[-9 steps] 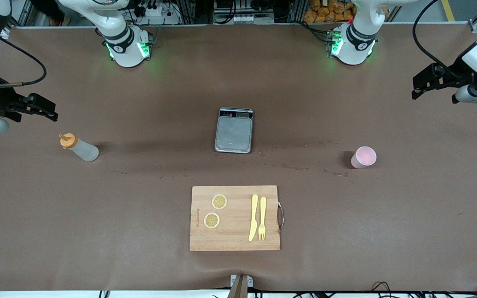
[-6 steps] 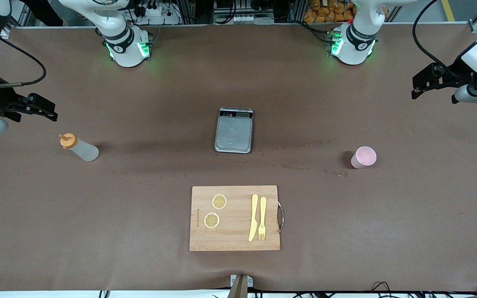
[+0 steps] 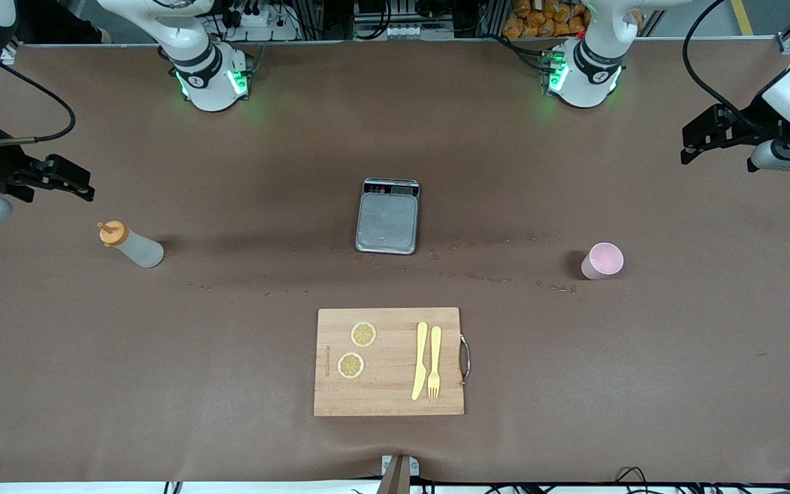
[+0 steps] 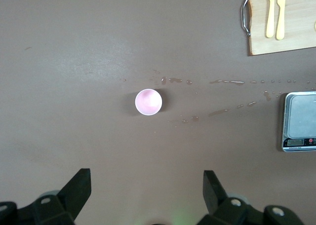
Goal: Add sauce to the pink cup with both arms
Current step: 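Move the left gripper toward the pink cup while the right gripper reaches the bottle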
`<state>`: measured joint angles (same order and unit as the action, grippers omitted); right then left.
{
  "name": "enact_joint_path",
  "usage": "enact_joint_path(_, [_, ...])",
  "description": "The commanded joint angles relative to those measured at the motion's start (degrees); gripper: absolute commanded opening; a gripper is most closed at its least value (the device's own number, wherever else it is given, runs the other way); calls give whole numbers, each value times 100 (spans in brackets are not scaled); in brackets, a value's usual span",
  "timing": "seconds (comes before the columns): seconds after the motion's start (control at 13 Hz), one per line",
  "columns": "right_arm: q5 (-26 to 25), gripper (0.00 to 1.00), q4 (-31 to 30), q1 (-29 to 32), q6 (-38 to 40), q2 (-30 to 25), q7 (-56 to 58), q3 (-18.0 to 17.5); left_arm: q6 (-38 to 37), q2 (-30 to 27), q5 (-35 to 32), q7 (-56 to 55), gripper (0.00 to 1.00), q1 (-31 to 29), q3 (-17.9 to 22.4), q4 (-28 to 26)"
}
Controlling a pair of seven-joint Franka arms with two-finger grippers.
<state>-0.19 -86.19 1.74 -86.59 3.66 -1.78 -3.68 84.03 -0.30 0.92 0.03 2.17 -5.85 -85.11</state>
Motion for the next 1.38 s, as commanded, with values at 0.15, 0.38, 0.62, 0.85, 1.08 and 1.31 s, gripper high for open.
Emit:
enact_joint_path(0.15, [-122,100,-48,308,46,-32,47,16,43,3,-145,5,100,38,-13,-111])
enact_joint_path(0.38, [-122,100,-48,817,46,12,47,16,43,47,-92,14,100,-58,4,-199])
enact_joint_path(0.62, [-122,100,-56,1143,195,91,38,16,279,48,-92,14,100,-190,5,-593])
enact_joint_path(0.85, [-87,100,-48,1574,195,196,-41,16,789,39,-83,23,100,-261,5,-1103])
enact_joint_path(1.08, [-69,100,-56,1951,309,328,-112,16,1255,100,-100,14,100,-270,13,-1665])
enact_joint_path(1.31, [-113,100,-56,2207,423,495,-24,16,1843,127,-100,14,100,-279,13,-2061])
